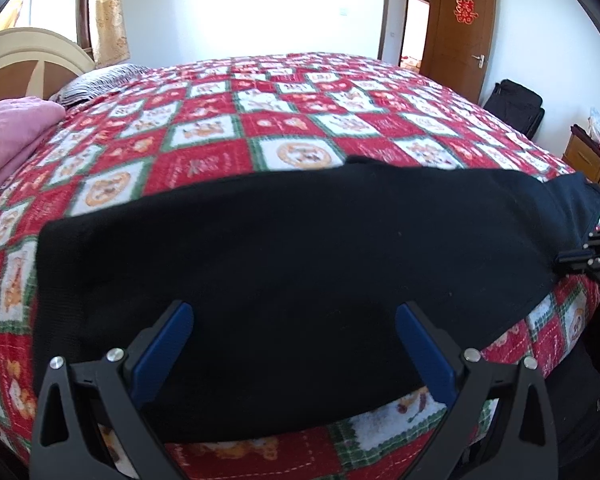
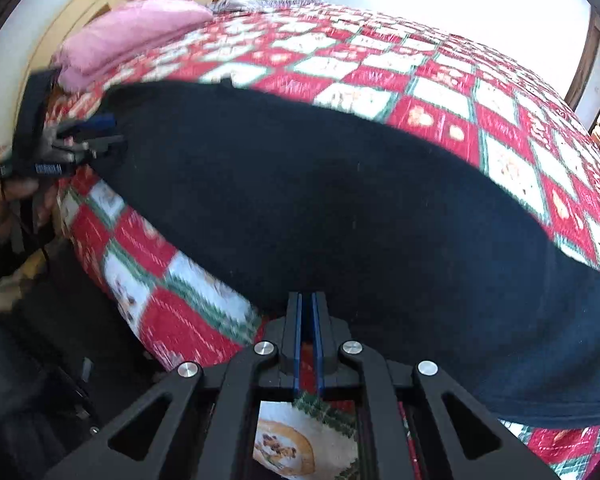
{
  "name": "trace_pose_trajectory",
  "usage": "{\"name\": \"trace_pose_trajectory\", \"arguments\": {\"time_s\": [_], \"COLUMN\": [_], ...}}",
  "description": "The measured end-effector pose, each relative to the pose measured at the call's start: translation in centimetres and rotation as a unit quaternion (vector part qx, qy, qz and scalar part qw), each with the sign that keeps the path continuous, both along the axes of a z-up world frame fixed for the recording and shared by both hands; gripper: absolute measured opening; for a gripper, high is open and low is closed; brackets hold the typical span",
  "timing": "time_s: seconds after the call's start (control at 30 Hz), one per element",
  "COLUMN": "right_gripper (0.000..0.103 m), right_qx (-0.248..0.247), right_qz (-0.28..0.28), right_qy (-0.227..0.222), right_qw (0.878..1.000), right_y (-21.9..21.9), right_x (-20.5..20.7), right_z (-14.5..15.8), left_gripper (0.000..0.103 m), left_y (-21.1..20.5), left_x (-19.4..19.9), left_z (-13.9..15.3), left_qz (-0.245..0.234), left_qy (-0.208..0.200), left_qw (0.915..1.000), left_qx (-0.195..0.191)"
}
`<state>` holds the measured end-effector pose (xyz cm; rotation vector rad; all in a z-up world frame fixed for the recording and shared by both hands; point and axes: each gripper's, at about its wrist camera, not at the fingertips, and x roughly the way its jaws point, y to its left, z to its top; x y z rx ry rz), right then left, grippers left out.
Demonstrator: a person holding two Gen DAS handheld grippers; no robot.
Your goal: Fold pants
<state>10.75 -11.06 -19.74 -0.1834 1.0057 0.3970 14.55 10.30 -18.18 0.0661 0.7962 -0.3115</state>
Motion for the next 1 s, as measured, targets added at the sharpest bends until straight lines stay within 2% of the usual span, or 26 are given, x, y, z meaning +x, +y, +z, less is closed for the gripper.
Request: {"name": "trace_pose_trajectory", "arguments": {"time_s": [0.1, 0.2, 0.23, 0.27, 0.3, 0.33, 0.47, 0.57, 0.83, 1.0], "right_gripper": [0.005, 0.011, 0.024, 0.046, 0.055, 0.06, 0.06, 0.061, 0.062, 0.062], "right_qx": [0.024, 0.012, 0.012, 0.016, 0.025, 0.038, 0.074, 0.059, 0.042, 0.069], "right_qz": [-0.004, 0.01, 0.016, 0.022, 0.029, 0.034, 0.048, 0.05, 0.056, 0.028], "right_qy": [-0.014, -0.02, -0.019, -0.018, -0.017, -0.018, 0.008, -0.007, -0.01, -0.012], "right_qw": [1.0, 1.0, 1.0, 0.999, 0.999, 0.999, 0.996, 0.997, 0.997, 0.997], "right_y": [0.4, 2.3, 2.8, 3.4, 3.9, 4.5, 6.1, 7.1, 7.4, 5.4], "right_x": [0.9, 2.0, 2.3, 2.6, 2.8, 2.9, 3.3, 2.5, 1.8, 2.0], "right_z": [1.3, 1.1, 0.9, 0.7, 0.6, 0.5, -0.7, -1.2, -1.5, -0.2], "left_gripper": [0.103, 0.103, 0.103, 0.103, 0.103, 0.103, 0.103, 0.103, 0.103, 0.103], "left_y": [1.0, 2.0, 2.5, 2.9, 3.3, 3.8, 4.9, 4.9, 5.2, 5.3], "left_x": [0.2, 0.6, 0.7, 0.9, 1.0, 1.1, 1.4, 1.4, 1.2, 0.9], "left_z": [0.4, 0.3, 0.3, 0.3, 0.2, 0.1, -0.6, -0.8, -0.8, -0.7], "left_qz": [0.019, 0.038, 0.045, 0.053, 0.06, 0.068, 0.083, 0.077, 0.079, 0.079], "left_qy": [-0.012, -0.012, -0.011, -0.011, -0.011, -0.012, -0.006, -0.01, -0.011, -0.008], "left_qw": [0.9996, 0.9989, 0.9986, 0.9982, 0.9977, 0.997, 0.9956, 0.9957, 0.9957, 0.9954], "left_qx": [0.017, 0.025, 0.025, 0.027, 0.031, 0.036, 0.042, 0.05, 0.048, 0.054]}}
